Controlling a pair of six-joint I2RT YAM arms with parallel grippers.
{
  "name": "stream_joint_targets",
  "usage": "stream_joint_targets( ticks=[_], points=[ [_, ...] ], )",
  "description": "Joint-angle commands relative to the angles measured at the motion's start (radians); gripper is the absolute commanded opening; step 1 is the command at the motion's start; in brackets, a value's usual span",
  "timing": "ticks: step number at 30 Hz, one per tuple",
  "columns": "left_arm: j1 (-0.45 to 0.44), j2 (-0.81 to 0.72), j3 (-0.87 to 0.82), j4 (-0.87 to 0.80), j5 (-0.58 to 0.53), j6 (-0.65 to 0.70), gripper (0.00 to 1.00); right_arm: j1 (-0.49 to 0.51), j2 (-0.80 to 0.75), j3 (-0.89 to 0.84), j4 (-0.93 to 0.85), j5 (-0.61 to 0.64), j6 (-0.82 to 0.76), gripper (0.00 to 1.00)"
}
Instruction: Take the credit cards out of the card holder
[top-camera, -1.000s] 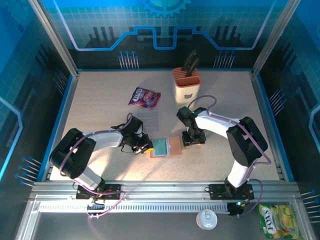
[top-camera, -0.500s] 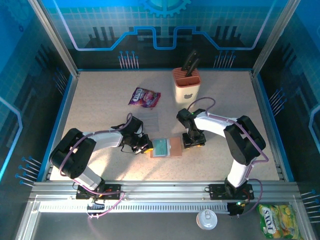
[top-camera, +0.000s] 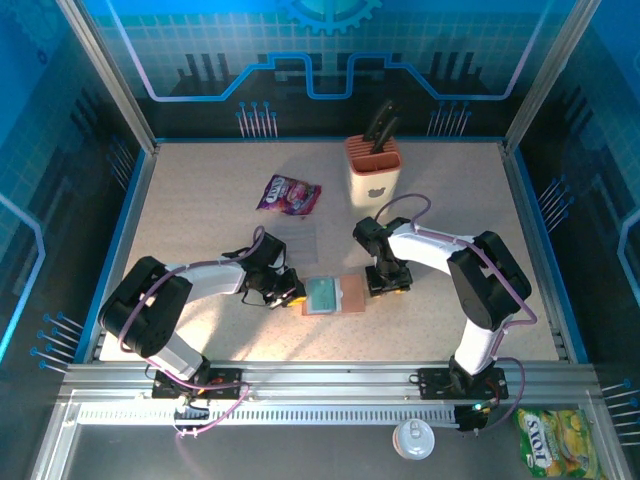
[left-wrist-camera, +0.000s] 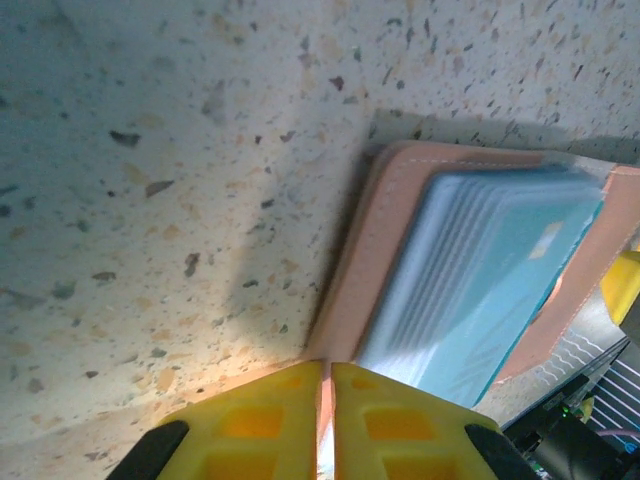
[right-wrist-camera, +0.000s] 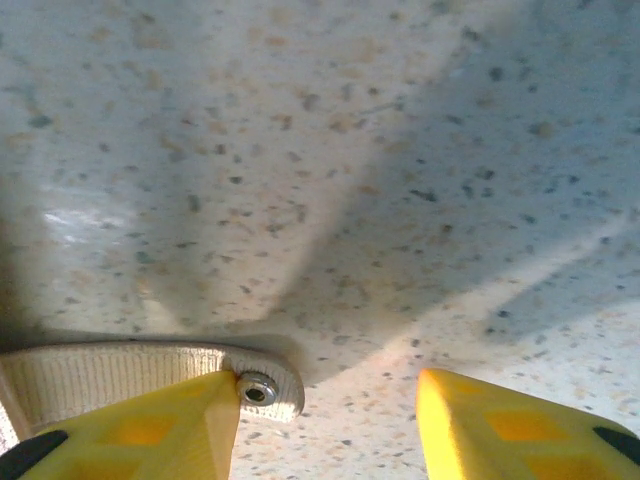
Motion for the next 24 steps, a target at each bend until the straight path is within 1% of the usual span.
stream_joint_targets(
  ticks=[1, 5, 13, 18, 24],
  points=[
    [0.006, -0.017, 0.023, -0.050, 0.000, 0.023, 0.13, 0.007, 0.020, 0.016, -0.069, 0.049, 0.012, 0.51],
    [0.006, -0.052, 0.057, -0.075, 0.006, 0.028, 0.14, 0.031, -0.026, 0.059, -0.070, -0.017, 0.017, 0.51],
    [0.005, -0.084, 0.112, -0.120, 0.011, 0.056, 0.16, 0.084, -0.064, 0.191, -0.144, -0.042, 0.020, 0.48],
    [0.005, -0.080, 0.106, -0.110, 0.008, 0.049, 0.16, 0.115, -0.076, 0.228, -0.100, -0.144, 0.040, 0.46],
    [0.006, -0.083, 0.102, -0.104, 0.008, 0.045, 0.16, 0.157, -0.058, 0.275, -0.082, -0.180, 0.056, 0.46]
  ],
)
